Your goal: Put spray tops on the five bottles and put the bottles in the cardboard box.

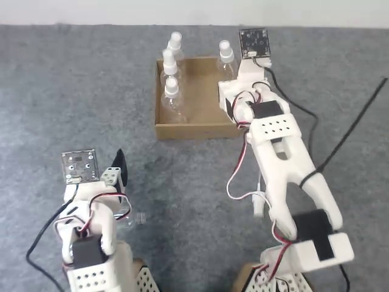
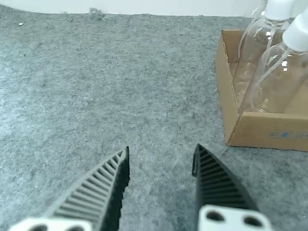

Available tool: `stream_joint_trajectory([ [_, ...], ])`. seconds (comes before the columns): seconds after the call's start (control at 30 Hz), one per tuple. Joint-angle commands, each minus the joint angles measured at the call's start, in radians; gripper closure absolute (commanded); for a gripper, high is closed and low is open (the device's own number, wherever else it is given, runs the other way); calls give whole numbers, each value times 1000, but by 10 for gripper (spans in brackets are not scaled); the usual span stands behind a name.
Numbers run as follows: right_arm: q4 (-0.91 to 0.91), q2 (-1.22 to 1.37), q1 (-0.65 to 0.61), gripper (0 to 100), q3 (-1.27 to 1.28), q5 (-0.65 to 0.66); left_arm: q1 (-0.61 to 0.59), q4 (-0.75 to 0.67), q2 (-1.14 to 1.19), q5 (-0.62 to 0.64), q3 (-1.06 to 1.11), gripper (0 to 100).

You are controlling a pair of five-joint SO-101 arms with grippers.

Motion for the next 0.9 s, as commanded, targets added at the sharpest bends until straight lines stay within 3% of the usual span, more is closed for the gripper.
stream_joint_trajectory([
  [0.0,61,-105,-4,735,-11,21,-5,-2,-17,-6,-8,797],
  [0.4,364,-209,-99,735,-9,21,-11,-2,-17,-6,-10,797],
  [0.73,573,-335,-223,735,-8,21,-152,-8,-18,3,-30,795],
  [0.87,628,-366,-300,735,-8,21,-204,-9,-18,61,-45,794],
])
